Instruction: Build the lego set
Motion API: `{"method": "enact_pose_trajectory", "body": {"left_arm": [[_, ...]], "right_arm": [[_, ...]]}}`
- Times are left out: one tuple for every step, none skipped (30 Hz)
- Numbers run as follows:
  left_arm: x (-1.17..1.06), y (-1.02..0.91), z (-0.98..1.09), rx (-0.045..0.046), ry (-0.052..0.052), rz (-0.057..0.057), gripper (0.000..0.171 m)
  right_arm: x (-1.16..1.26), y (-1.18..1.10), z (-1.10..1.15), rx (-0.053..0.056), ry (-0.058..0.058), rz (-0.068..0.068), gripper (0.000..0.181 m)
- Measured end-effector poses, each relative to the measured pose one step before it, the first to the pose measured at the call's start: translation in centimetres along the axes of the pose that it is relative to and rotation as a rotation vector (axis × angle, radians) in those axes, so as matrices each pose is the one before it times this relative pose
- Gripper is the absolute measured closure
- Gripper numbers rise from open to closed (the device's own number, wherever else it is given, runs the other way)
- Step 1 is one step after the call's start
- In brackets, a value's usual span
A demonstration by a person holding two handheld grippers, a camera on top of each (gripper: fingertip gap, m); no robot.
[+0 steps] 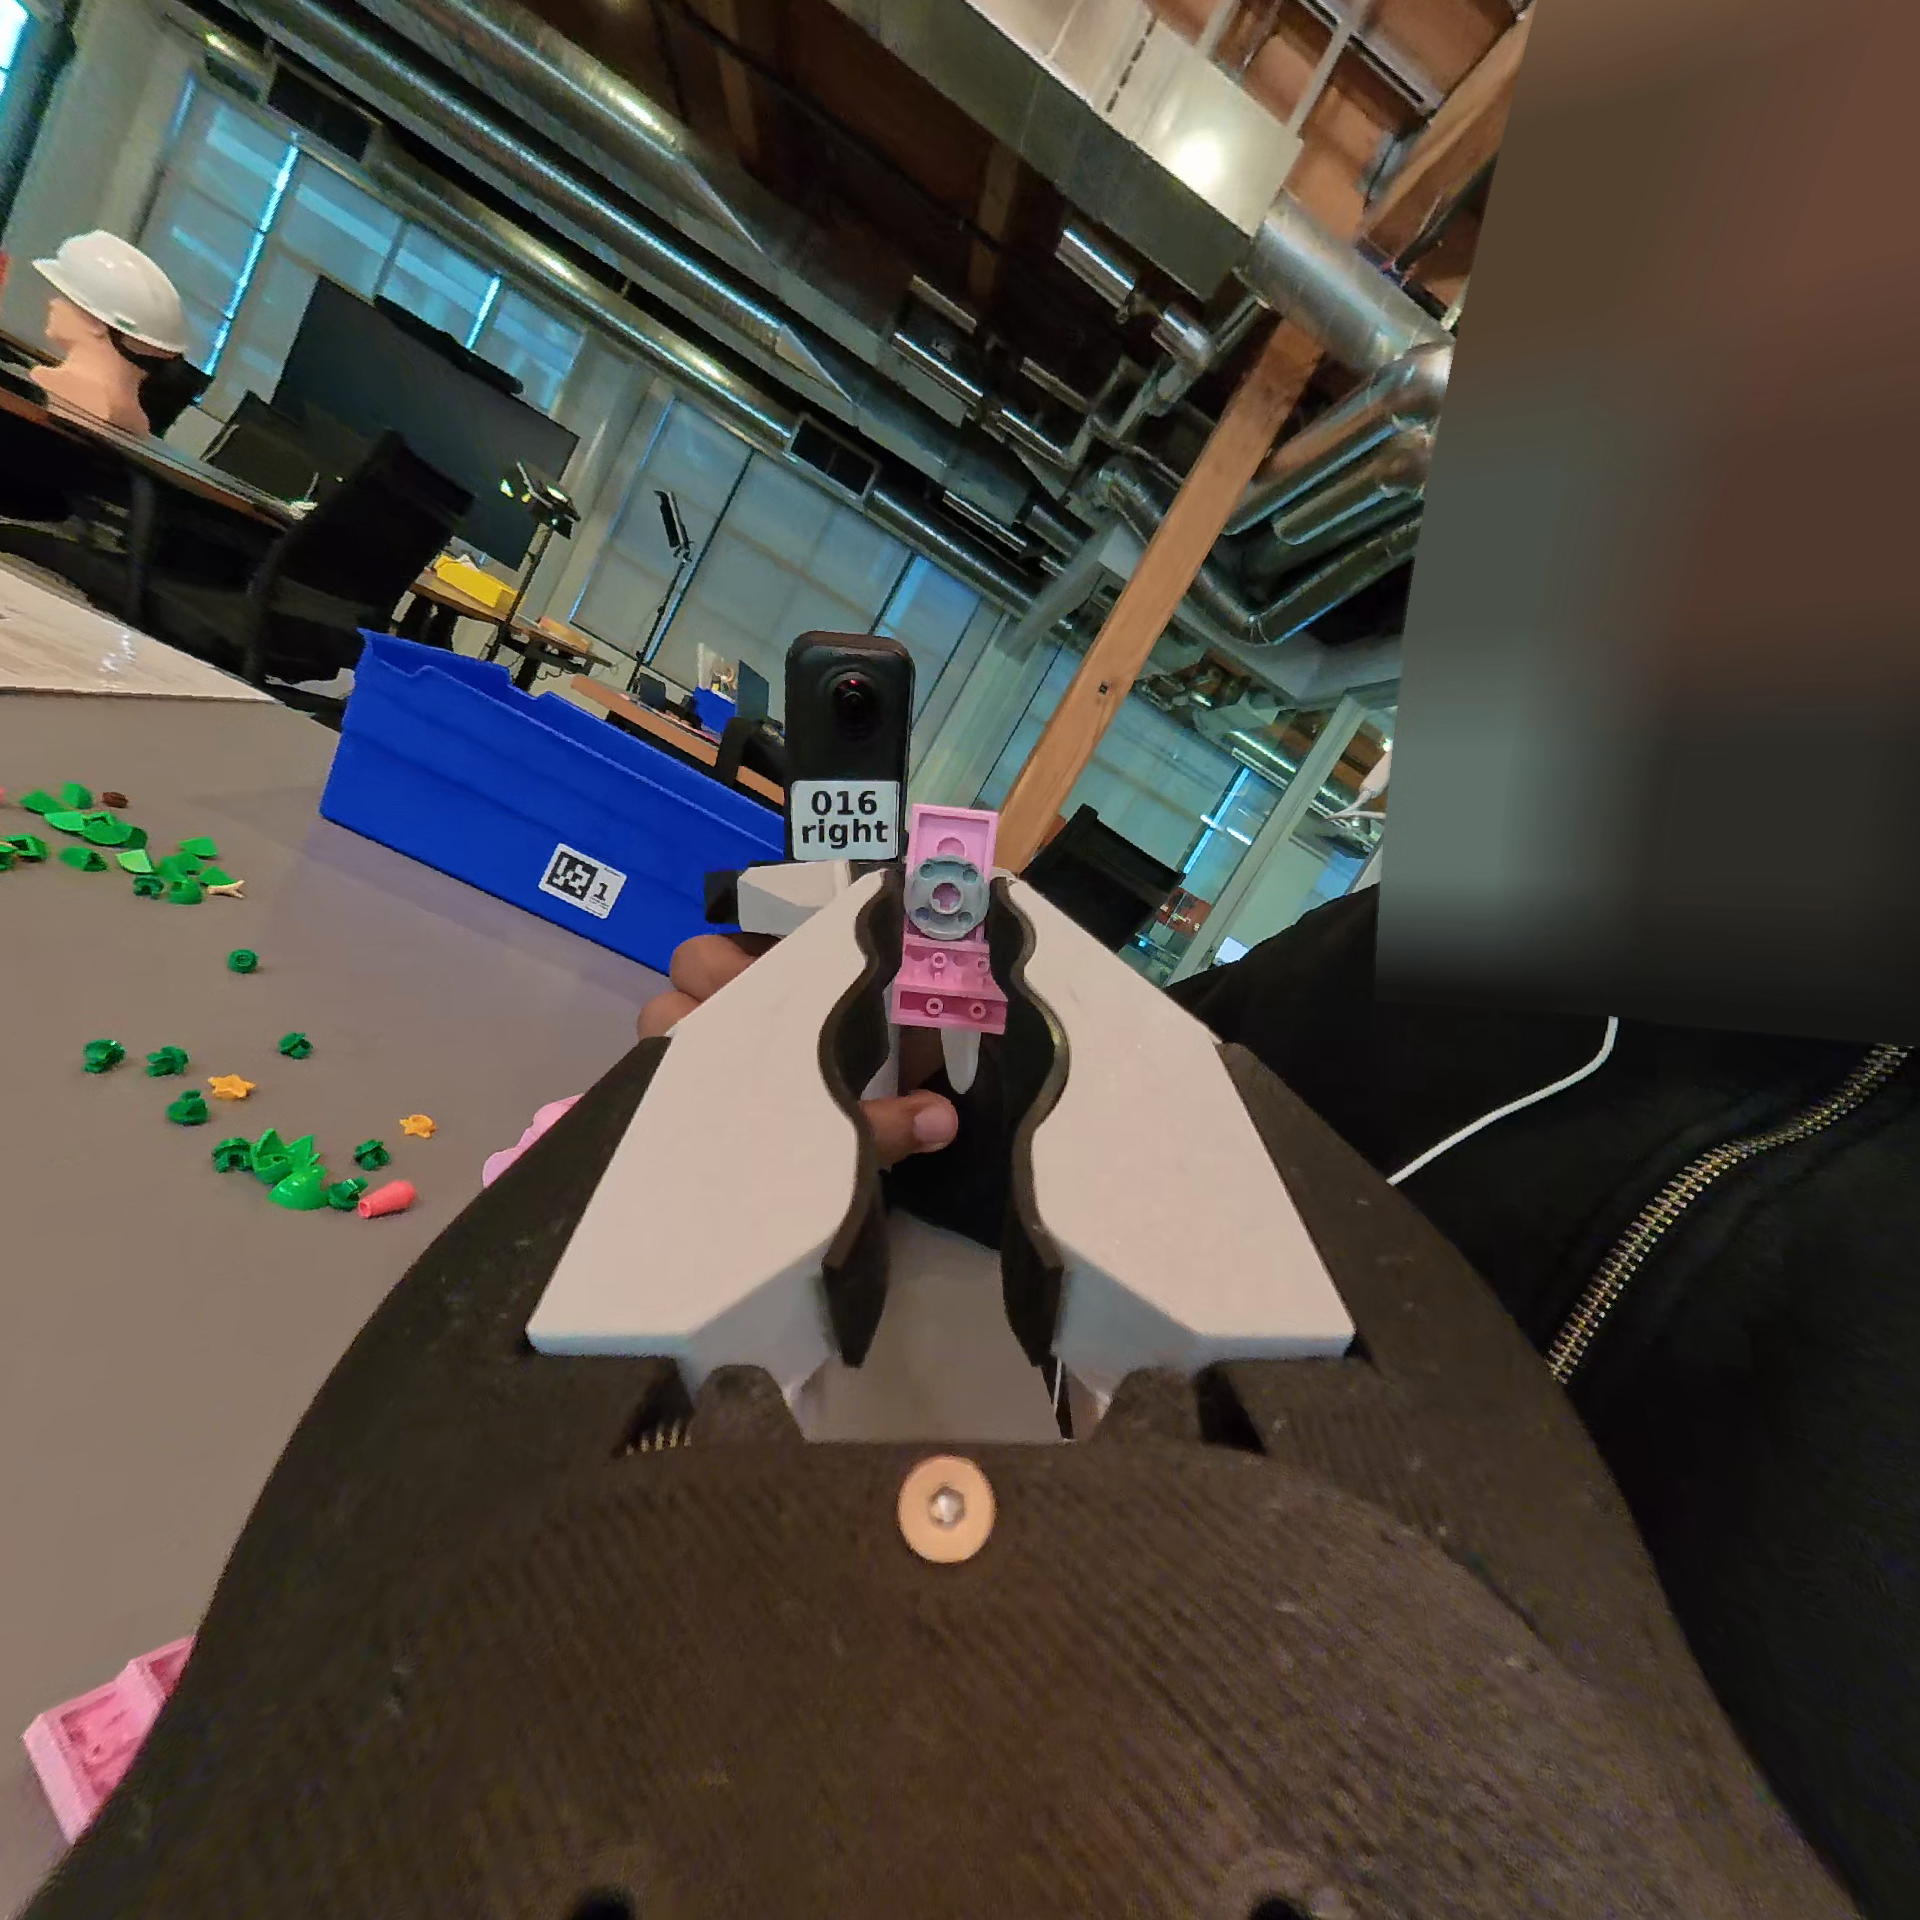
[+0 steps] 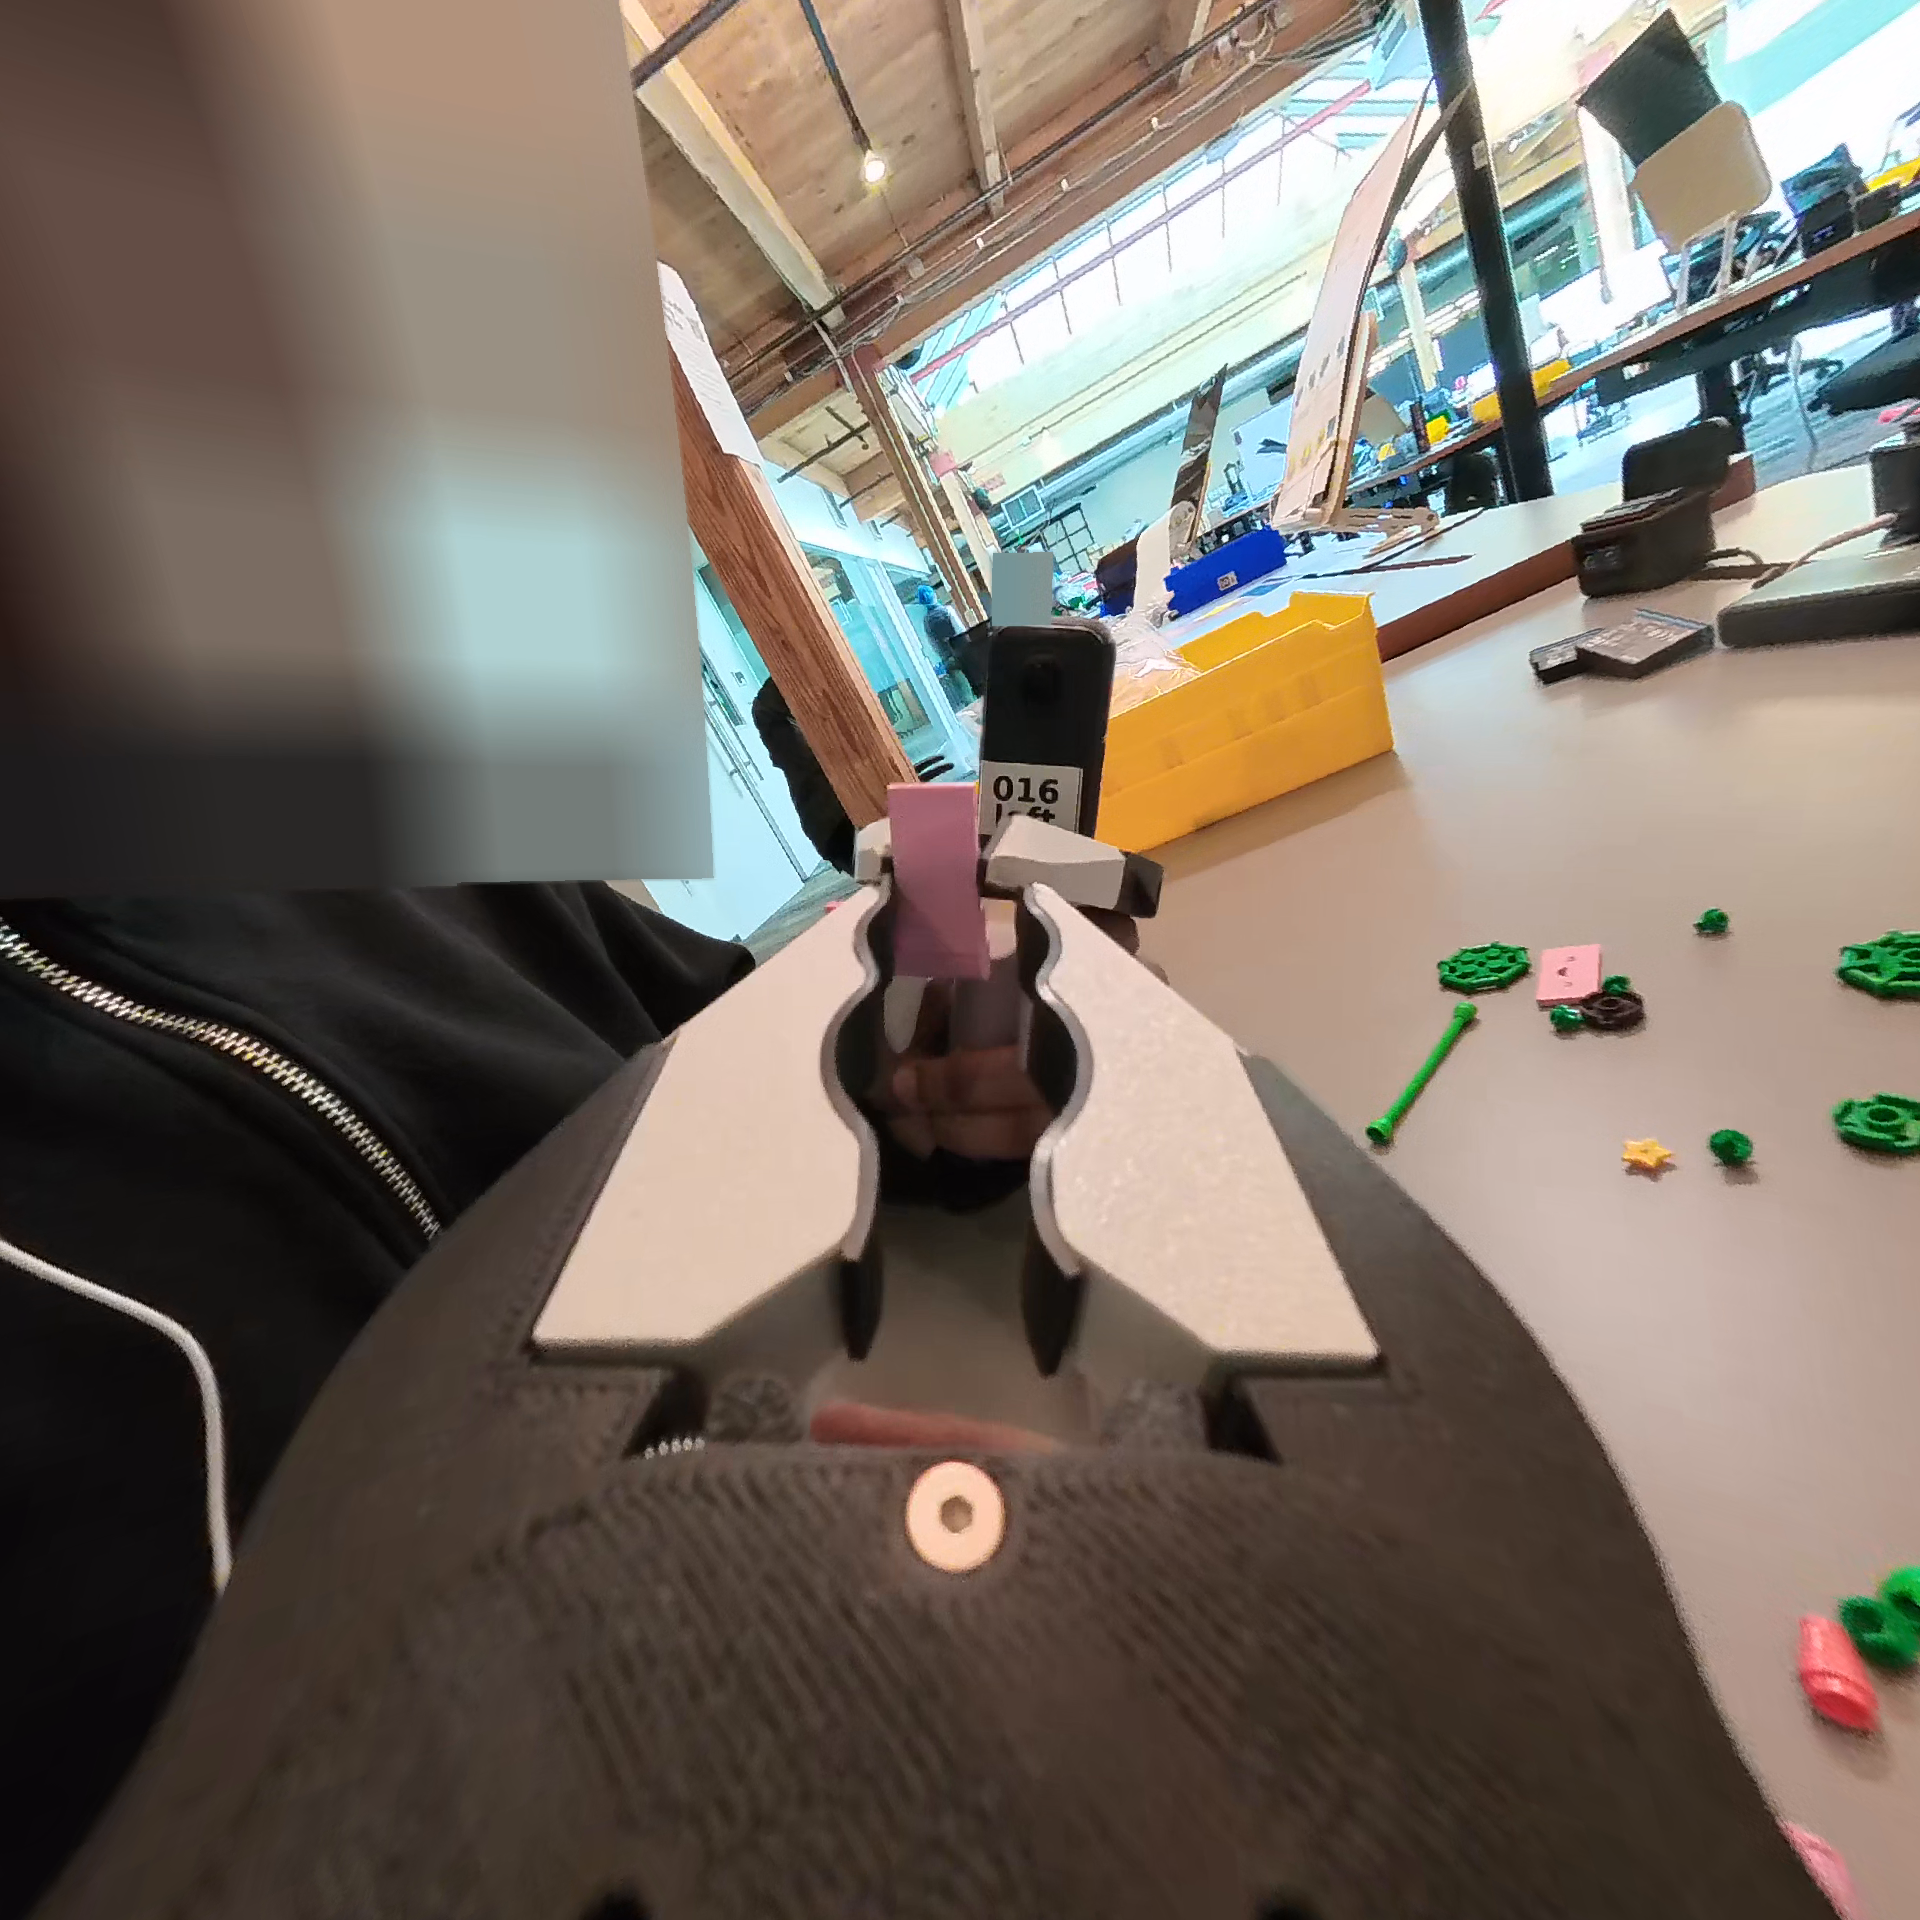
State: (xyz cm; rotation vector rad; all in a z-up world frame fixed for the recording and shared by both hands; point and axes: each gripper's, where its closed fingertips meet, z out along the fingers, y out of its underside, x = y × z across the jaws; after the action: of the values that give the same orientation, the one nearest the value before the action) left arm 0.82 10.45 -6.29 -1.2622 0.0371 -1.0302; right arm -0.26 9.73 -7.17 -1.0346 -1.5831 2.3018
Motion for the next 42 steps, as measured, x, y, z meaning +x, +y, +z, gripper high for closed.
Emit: {"method": "enact_pose_trajectory", "body": {"left_arm": [[-0.04, -0.044, -0.051, 0.00309, 0.0, -0.0043, 0.161], [-0.105, -0.055, -0.063, 0.00293, -0.0033, -0.0032, 0.161], [-0.164, -0.05, -0.05, 0.0024, -0.0084, -0.0043, 0.162], [-0.005, -0.03, -0.042, 0.00062, 0.0031, 0.0014, 0.162], [0.006, -0.002, -0.019, -0.00284, 0.0014, -0.0017, 0.162], [-0.027, 0.054, -0.006, -0.00622, -0.001, 0.002, 0.161], [-0.005, 0.035, -0.004, -0.00601, -0.001, 0.0036, 0.161], [0.005, 0.019, 0.004, -0.00447, -0.0002, 0.0055, 0.16], [0.048, 0.019, -0.002, -0.0039, 0.0014, 0.0053, 0.161], [0.007, 0.026, -0.006, -0.0038, -0.0004, 0.0042, 0.161], [-0.015, 0.016, -0.017, -0.00352, -0.0019, 0.0045, 0.161], [0.003, -0.001, -0.033, -0.00312, -0.0004, 0.0042, 0.161], [-0.027, -0.025, -0.046, -0.00277, -0.002, 0.0051, 0.16], [-0.078, 0.011, -0.05, -0.00567, -0.0061, 0.0073, 0.157], [-0.058, 0.061, -0.04, -0.01069, -0.0053, 0.0117, 0.154], [-0.01, 0.088, -0.03, -0.01512, -0.0035, 0.0142, 0.151], [-0.02, 0.116, -0.009, -0.01994, -0.0048, 0.0166, 0.148], [0.005, 0.143, -0.037, -0.02459, -0.0025, 0.0173, 0.144], [0.106, 0.127, -0.062, -0.02546, 0.007, 0.0124, 0.142], [0.139, 0.113, -0.086, -0.02534, 0.0124, 0.004, 0.143], [-0.001, 0.082, -0.113, -0.01945, 0.0049, -0.0012, 0.143], [0.031, 0.012, -0.123, -0.01049, 0.0052, -0.0006, 0.146], [0.111, 0.047, -0.091, -0.00888, 0.0116, -0.0036, 0.149], [0.023, 0.114, -0.005, -0.0104, 0.0052, -0.0068, 0.149], [0.037, 0.212, 0.042, -0.01483, 0.006, -0.0046, 0.149], [0.054, 0.276, 0.079, -0.01853, 0.0052, -0.0016, 0.152], [-0.022, 0.234, 0.067, -0.01553, -0.0027, 0.0029, 0.153], [-0.027, 0.111, 0.041, -0.00784, -0.005, 0.0065, 0.154], [0.034, 0.002, -0.02, -0.00184, -0.002, 0.0082, 0.158], [-0.054, -0.054, -0.052, 0.00173, -0.0081, 0.0065, 0.161], [-0.014, 0.028, -0.044, -0.00381, -0.0018, 0.0053, 0.161], [-0.038, 0.079, -0.021, -0.00745, -0.0012, 0.0004, 0.161], [-0.024, 0.067, -0.017, -0.00567, -0.0013, 0.0028, 0.161], [-0.013, 0.024, -0.023, -0.00251, -0.0012, 0.0034, 0.161], [0.011, 0.017, -0.027, -0.00201, 0.0008, 0.0006, 0.16], [-0.001, -0.01, -0.027, 0.00005, 0.0007, -0.0003, 0.16], [-0.014, -0.032, -0.06, 0.00156, 0.0005, -0.0011, 0.16], [-0.035, -0.044, -0.071, 0.00185, -0.0002, -0.0013, 0.16], [-0.02, -0.038, -0.057, 0.00192, 0.0, -0.0012, 0.16], [-0.011, 0.0, -0.016, -0.0003, 0.0009, -0.001, 0.16], [0.04, 0.016, 0.009, -0.00062, 0.0023, 0.0007, 0.161], [0.008, 0.002, 0.015, 0.00012, -0.0009, 0.0012, 0.161]], "right_arm": [[0.068, 0.014, 0.04, -0.0028, 0.0038, -0.0008, 0.161], [0.066, 0.015, 0.042, -0.0051, 0.0031, -0.0018, 0.162], [-0.092, 0.014, 0.022, -0.0044, -0.0062, -0.0019, 0.168], [0.001, 0.003, 0.028, -0.0022, 0.0018, 0.0011, 0.168], [0.009, 0.018, 0.005, -0.0027, 0.0019, -0.0032, 0.168], [0.023, 0.045, -0.001, -0.0042, 0.0025, -0.0023, 0.168], [0.006, 0.015, -0.018, -0.0029, 0.0018, -0.0026, 0.168], [-0.022, 0.004, -0.008, -0.0024, -0.0003, -0.0018, 0.168], [-0.037, 0.007, 0.002, -0.0031, -0.0011, -0.0014, 0.168], [0.006, 0.013, -0.013, -0.003, 0.0017, -0.0018, 0.168], [0.006, -0.008, -0.025, -0.002, 0.0023, -0.0025, 0.168], [-0.001, -0.043, -0.036, -0.0004, 0.0011, -0.0016, 0.168], [0.024, -0.093, -0.071, 0.0017, 0.0008, 0.0009, 0.168], [0.044, -0.089, -0.084, 0.0006, 0.0005, 0.0034, 0.168], [0.041, -0.05, -0.086, -0.0014, 0.0001, 0.0039, 0.168], [0.048, -0.036, -0.079, -0.0024, 0.0001, 0.0032, 0.168], [0.015, 0.048, -0.047, -0.0074, -0.0007, 0.0027, 0.168], [0.022, 0.152, -0.016, -0.0135, -0.001, 0.0026, 0.168], [-0.022, 0.178, 0.001, -0.0142, -0.0017, 0.0002, 0.168], [-0.045, 0.168, 0.019, -0.0119, -0.0026, -0.0013, 0.168], [-0.071, 0.203, 0.056, -0.0135, -0.0043, 0.0002, 0.168], [-0.077, 0.23, 0.081, -0.0138, -0.0048, 0.0003, 0.168], [-0.067, 0.192, 0.091, -0.0099, -0.0036, -0.0012, 0.168], [-0.049, 0.22, 0.102, -0.011, -0.0031, 0.0001, 0.168], [0.002, 0.22, 0.09, -0.0112, -0.0007, 0.0007, 0.168], [0.017, 0.134, 0.065, -0.006, 0.0004, -0.0007, 0.168], [-0.022, 0.099, 0.036, -0.0048, -0.0022, 0.0007, 0.168], [-0.001, 0.12, 0.031, -0.0066, -0.0022, 0.0023, 0.168], [0.033, 0.045, 0.014, -0.0021, 0.0005, 0.0018, 0.168], [-0.034, 0.009, -0.005, 0.0004, -0.0036, 0.0031, 0.168], [0.034, 0.045, 0.012, -0.0028, -0.0003, 0.0028, 0.168], [0.03, 0.079, 0.009, -0.0036, 0.0011, -0.0001, 0.168], [0.034, 0.042, 0.004, -0.002, 0.0009, -0.0003, 0.168], [0.005, 0.031, 0.0, -0.0006, -0.0008, 0.0007, 0.168], [-0.012, 0.016, 0.007, -0.0004, -0.0018, 0.0016, 0.168], [-0.007, 0.0, -0.016, 0.0002, -0.001, 0.001, 0.168], [0.002, -0.031, -0.022, 0.0012, -0.0002, -0.0003, 0.168], [0.001, -0.03, -0.03, 0.0007, 0.0004, -0.0008, 0.168], [0.024, -0.011, -0.018, -0.0003, 0.0011, -0.0005, 0.168], [0.007, 0.013, -0.007, -0.0009, 0.0004, -0.0003, 0.168], [-0.011, 0.026, -0.003, -0.0008, -0.0004, -0.0003, 0.168], [-0.008, -0.004, 0.002, 0.0003, -0.0004, 0.0003, 0.168]]}}
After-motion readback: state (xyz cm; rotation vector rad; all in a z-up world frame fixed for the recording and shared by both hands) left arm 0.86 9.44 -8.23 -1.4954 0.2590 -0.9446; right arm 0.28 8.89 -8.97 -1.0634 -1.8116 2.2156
